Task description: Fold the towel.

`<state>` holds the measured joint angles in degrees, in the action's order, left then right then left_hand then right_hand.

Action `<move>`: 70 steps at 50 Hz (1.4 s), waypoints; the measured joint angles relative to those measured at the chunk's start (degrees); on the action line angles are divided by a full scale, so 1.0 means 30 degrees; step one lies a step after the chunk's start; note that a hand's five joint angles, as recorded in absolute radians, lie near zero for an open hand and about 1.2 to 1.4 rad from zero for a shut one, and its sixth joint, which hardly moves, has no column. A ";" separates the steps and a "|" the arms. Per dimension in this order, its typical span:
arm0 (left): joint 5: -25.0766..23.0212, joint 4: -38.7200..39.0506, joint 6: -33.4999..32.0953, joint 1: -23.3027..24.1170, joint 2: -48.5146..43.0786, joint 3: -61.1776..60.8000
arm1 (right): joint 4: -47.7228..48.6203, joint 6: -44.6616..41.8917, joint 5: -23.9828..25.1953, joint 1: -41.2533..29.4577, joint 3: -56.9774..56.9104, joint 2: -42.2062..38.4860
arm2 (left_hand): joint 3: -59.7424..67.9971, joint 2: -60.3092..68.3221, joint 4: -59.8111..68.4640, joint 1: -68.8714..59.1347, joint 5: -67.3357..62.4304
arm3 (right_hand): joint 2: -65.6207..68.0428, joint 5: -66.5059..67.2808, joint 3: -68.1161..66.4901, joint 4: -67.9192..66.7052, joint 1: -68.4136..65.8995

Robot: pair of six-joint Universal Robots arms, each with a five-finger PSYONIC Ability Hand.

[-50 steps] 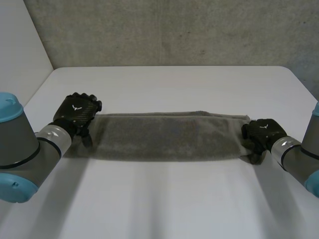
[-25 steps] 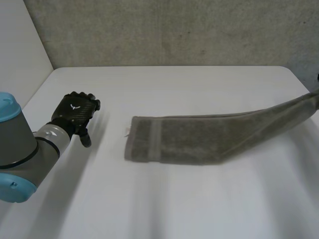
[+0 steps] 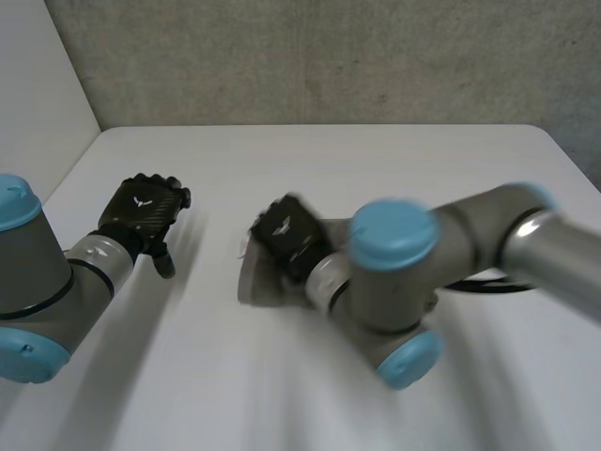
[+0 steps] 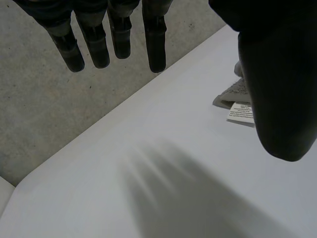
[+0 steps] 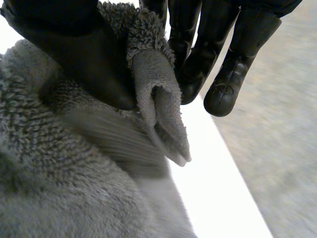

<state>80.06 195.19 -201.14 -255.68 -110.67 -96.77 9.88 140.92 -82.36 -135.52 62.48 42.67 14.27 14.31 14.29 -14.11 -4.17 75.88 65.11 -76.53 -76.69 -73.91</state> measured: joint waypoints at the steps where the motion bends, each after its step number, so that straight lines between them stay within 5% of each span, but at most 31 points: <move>1: 0.0001 0.0002 0.0000 -0.0007 -0.0005 0.0001 | 0.0050 -0.0218 -0.0012 -0.0253 -0.0185 -0.0409 | 0.0000 0.0000 0.0000 0.0000 0.0002 | 0.0000 0.0000 0.0000 0.0000 0.0000; 7: -0.0006 0.0005 -0.0005 -0.0063 -0.0050 -0.0016 | 0.0063 -0.1524 -0.0093 -0.1103 -0.1287 -0.2140 | -0.0017 -0.0034 -0.0009 0.0002 0.0041 | -0.2434 -0.2179 0.2493 0.2626 0.1859; 11: -0.0019 0.0007 -0.0012 -0.0093 -0.0079 -0.0065 | -0.0073 -0.1822 -0.0161 -0.1007 -0.1593 -0.1857 | -0.0018 -0.0034 -0.0011 0.0002 0.0043 | -1.6312 -1.5789 1.5979 1.5830 1.5429; 14: -0.0026 0.0008 -0.0014 -0.0070 -0.0076 -0.0085 | -0.0124 -0.1490 -0.0257 -0.0685 -0.1467 -0.0810 | -0.0018 -0.0037 -0.0015 0.0002 0.0043 | -2.0235 -2.0377 2.0249 2.0357 1.9286; 35: 0.0021 -0.0001 0.0119 0.1633 0.0914 -0.0135 | -0.3357 0.4658 -0.0059 0.4938 0.3490 0.6826 | -0.0018 -0.0044 -0.0020 0.0002 0.0044 | -2.0522 -2.0457 2.0791 2.0644 2.0124; 45: 0.0040 0.0004 0.0479 0.2783 0.1268 -0.0127 | -0.3365 0.4539 0.0196 0.7901 0.8355 0.7572 | -0.0018 -0.0043 -0.0020 0.0002 0.0049 | -2.0363 -1.9675 2.0423 2.0348 1.9314; 53: 0.0117 0.0007 0.0520 0.3483 0.1222 0.0160 | -0.0078 0.4427 0.1254 0.9134 1.1036 0.6946 | -0.0018 -0.0044 -0.0020 0.0002 0.0044 | -1.6134 -1.5691 1.6356 1.6334 1.5691; 70: 0.0180 0.0006 0.0578 0.3806 0.1088 -0.0025 | 0.1535 0.4812 0.1485 0.9095 1.1218 0.5562 | -0.0018 -0.0044 -0.0020 0.0000 0.0041 | -1.4853 -1.4480 1.4991 1.5032 1.4022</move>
<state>80.60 195.20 -199.41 -244.26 -107.41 -96.85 14.48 155.35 -77.91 -108.24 96.13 59.36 14.21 14.18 14.23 -14.11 -4.05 31.32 21.68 -31.56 -31.59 -31.84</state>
